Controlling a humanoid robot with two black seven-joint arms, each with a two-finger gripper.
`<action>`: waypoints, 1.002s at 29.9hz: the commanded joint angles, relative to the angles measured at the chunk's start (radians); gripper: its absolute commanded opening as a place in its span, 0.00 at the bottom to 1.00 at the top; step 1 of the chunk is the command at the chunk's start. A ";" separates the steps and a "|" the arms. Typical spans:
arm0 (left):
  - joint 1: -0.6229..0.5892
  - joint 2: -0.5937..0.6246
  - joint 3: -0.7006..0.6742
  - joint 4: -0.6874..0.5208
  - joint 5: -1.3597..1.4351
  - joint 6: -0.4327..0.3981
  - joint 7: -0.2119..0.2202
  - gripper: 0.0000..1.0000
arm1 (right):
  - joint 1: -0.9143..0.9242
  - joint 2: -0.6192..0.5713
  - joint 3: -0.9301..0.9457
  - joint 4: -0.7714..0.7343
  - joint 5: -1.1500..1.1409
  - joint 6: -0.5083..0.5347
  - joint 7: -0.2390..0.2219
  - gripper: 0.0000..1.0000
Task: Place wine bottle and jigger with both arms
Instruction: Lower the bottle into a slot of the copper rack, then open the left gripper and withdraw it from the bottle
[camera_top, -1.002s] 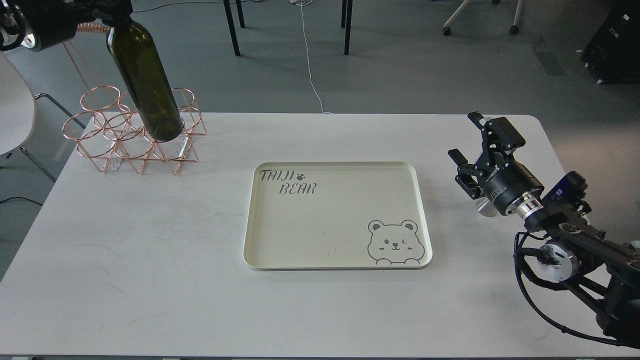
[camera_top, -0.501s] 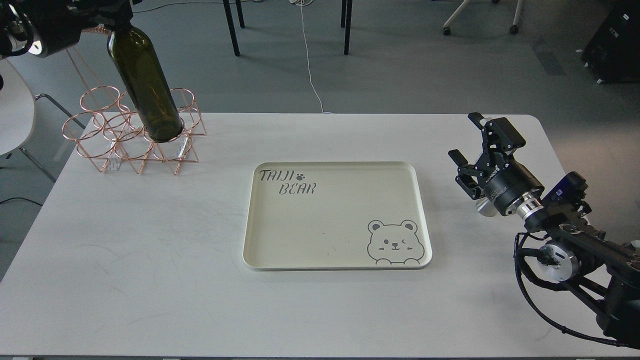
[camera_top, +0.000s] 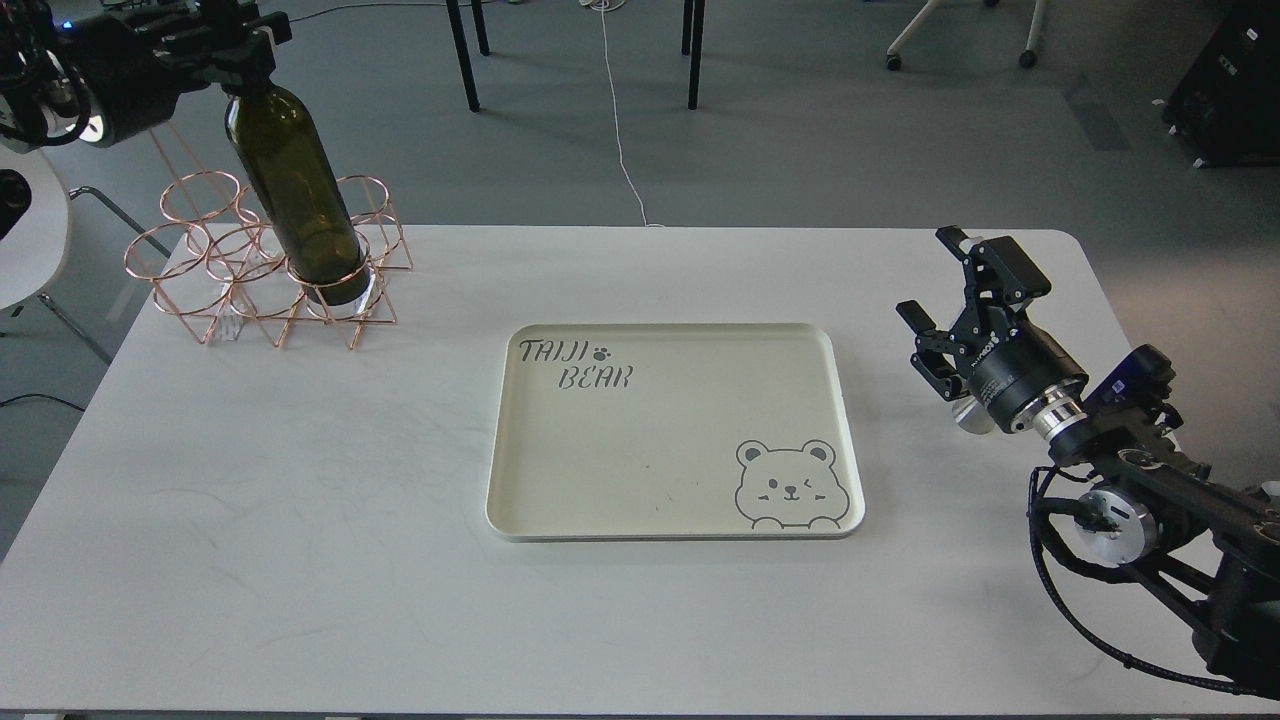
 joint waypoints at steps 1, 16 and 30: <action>0.025 -0.006 0.006 0.002 -0.002 0.001 0.000 0.09 | -0.003 0.000 0.000 0.001 0.000 0.000 0.000 0.97; 0.064 -0.066 0.009 0.072 -0.015 0.019 0.000 0.13 | -0.012 0.000 0.000 0.001 -0.001 0.000 0.000 0.97; 0.076 -0.066 0.009 0.076 -0.015 0.021 0.000 0.44 | -0.014 0.001 0.000 -0.001 -0.001 0.000 0.000 0.97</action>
